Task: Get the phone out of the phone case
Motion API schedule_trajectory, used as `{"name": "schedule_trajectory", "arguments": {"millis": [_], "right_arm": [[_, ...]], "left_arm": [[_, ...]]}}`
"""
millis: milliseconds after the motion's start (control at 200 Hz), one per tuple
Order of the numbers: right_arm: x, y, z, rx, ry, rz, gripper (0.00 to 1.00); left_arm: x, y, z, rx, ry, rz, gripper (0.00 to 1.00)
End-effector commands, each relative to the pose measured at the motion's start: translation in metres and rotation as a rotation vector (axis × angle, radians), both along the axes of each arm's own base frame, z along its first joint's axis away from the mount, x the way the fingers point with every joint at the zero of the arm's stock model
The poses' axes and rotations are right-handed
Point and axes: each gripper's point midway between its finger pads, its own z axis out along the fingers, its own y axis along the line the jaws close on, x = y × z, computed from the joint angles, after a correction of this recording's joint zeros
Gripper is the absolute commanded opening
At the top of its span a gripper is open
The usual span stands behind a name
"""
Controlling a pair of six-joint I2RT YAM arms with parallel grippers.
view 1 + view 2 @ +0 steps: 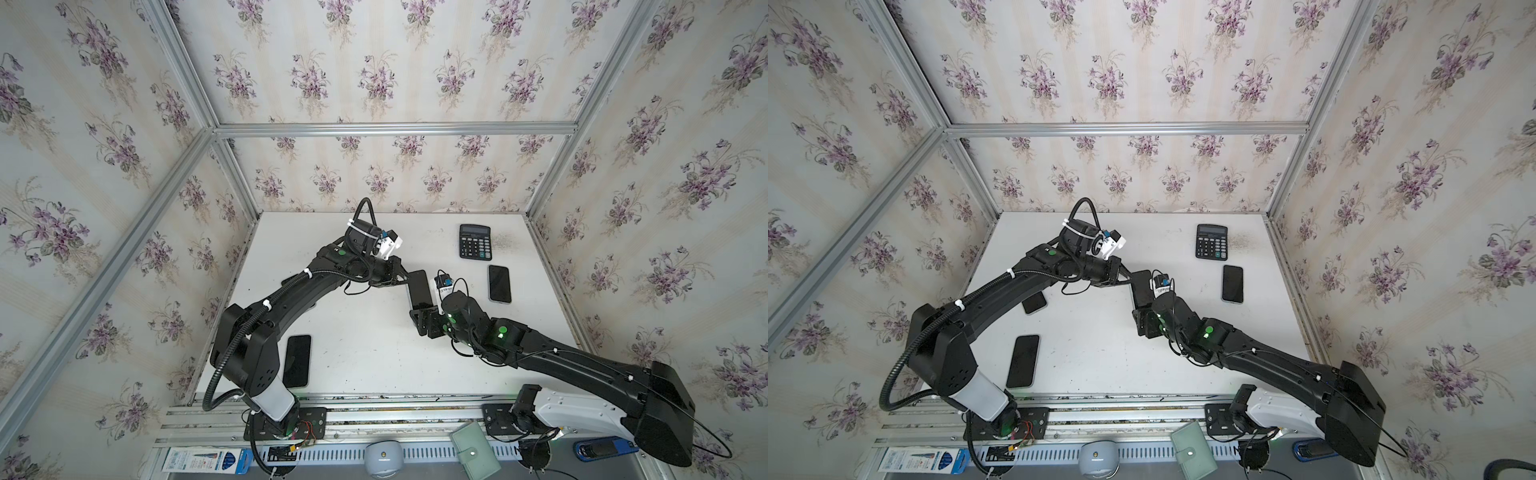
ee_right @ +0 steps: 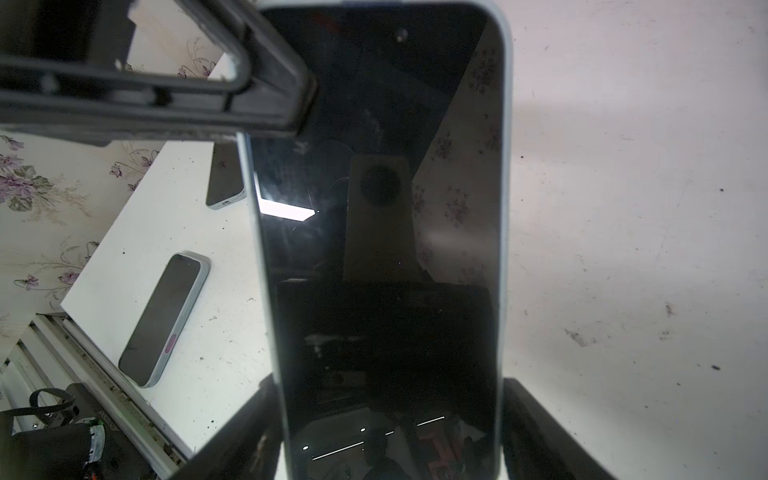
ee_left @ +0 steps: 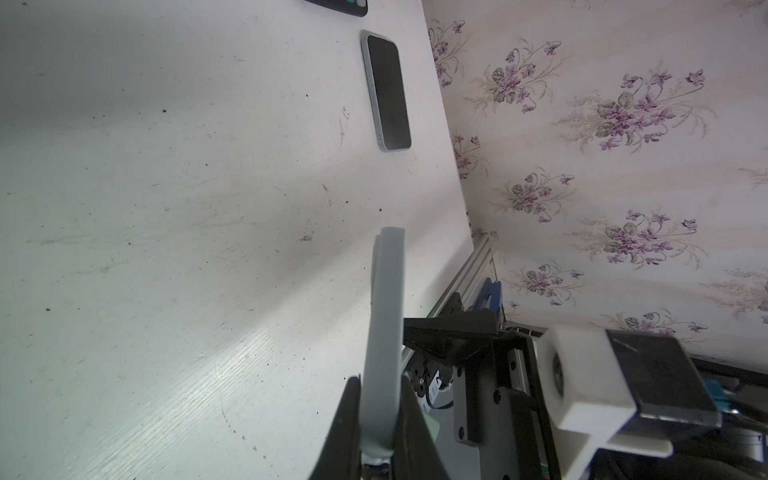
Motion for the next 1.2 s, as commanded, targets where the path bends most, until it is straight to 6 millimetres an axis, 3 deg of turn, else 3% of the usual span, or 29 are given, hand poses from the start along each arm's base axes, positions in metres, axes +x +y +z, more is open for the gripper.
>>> {"name": "schedule_trajectory", "arguments": {"millis": [0, 55, 135, 275, 550, 815, 1034, 1199], "right_arm": [[0.008, 0.005, 0.021, 0.026, -0.078, 0.005, 0.38], [0.008, 0.005, 0.026, 0.038, -0.088, 0.003, 0.57], [0.009, 0.007, 0.035, 0.069, -0.104, 0.001, 0.74], [0.010, 0.013, 0.060, 0.142, -0.134, 0.003, 0.89], [0.020, 0.030, 0.113, 0.299, -0.176, -0.008, 0.93], [0.034, 0.082, 0.161, 0.556, -0.044, 0.071, 0.93], [0.041, 0.099, 0.194, 0.750, -0.046, 0.089, 0.93], [0.051, 0.093, 0.198, 0.828, -0.042, 0.058, 0.87]], "left_arm": [[0.003, 0.001, 0.012, -0.034, -0.014, 0.009, 0.00], [0.006, 0.006, 0.019, -0.039, -0.029, 0.031, 0.00], [0.013, 0.016, 0.032, -0.047, -0.060, 0.074, 0.00], [0.028, 0.043, 0.066, -0.077, -0.121, 0.177, 0.00], [0.054, 0.111, 0.138, -0.196, -0.211, 0.428, 0.00], [0.064, 0.149, 0.194, -0.500, -0.170, 0.601, 0.00], [0.063, 0.155, 0.203, -0.643, -0.093, 0.644, 0.00], [0.064, 0.159, 0.198, -0.734, -0.051, 0.661, 0.00]]}}
